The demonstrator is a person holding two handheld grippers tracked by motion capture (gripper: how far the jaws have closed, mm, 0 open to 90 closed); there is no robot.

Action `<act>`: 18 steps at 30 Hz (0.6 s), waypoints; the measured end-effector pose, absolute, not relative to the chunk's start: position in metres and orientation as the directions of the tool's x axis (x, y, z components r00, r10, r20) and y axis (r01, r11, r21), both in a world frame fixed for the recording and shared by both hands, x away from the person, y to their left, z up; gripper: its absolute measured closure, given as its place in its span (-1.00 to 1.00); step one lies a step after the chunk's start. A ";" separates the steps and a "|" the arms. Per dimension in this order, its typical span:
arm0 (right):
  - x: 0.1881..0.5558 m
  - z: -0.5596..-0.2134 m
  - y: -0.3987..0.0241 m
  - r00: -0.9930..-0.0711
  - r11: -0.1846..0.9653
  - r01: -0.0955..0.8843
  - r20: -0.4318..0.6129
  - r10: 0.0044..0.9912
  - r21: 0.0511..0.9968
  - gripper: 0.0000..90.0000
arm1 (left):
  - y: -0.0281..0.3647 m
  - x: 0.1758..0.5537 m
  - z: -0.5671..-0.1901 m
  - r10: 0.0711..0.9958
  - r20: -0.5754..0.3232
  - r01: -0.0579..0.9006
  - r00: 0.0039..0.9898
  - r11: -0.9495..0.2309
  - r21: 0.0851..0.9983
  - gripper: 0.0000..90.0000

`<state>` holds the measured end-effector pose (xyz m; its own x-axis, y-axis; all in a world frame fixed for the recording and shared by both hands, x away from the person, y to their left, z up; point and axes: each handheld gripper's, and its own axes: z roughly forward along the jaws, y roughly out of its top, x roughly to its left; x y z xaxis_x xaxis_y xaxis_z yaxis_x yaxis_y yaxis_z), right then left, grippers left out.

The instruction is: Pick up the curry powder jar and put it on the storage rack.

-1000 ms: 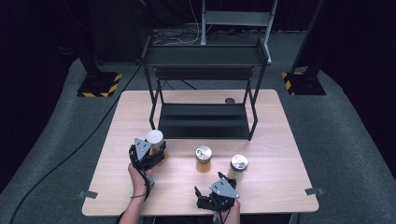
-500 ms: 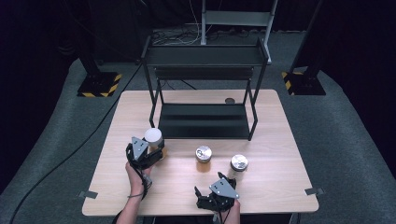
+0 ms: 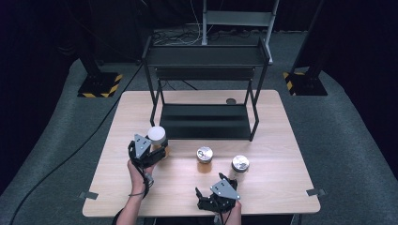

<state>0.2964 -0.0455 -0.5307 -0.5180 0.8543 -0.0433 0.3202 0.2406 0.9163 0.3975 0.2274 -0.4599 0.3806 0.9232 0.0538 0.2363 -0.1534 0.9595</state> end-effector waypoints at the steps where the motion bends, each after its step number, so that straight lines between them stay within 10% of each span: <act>1: 0.296 -0.531 -0.045 -0.518 0.241 0.320 -0.044 0.854 0.916 -0.97 | 0.227 0.398 -0.459 0.922 0.054 0.236 0.382 -0.154 0.959 -0.22; 18: 0.296 -0.531 -0.045 -0.520 0.243 0.319 -0.046 0.853 0.916 -0.97 | 0.218 0.400 -0.445 0.906 0.072 0.207 0.417 -0.172 0.963 -0.22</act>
<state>0.2963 -0.0454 -0.5307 -0.5198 0.8531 -0.0458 0.3187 0.2434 0.9161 0.4002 0.2183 -0.4454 0.4170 0.9061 0.0719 0.2066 -0.1716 0.9633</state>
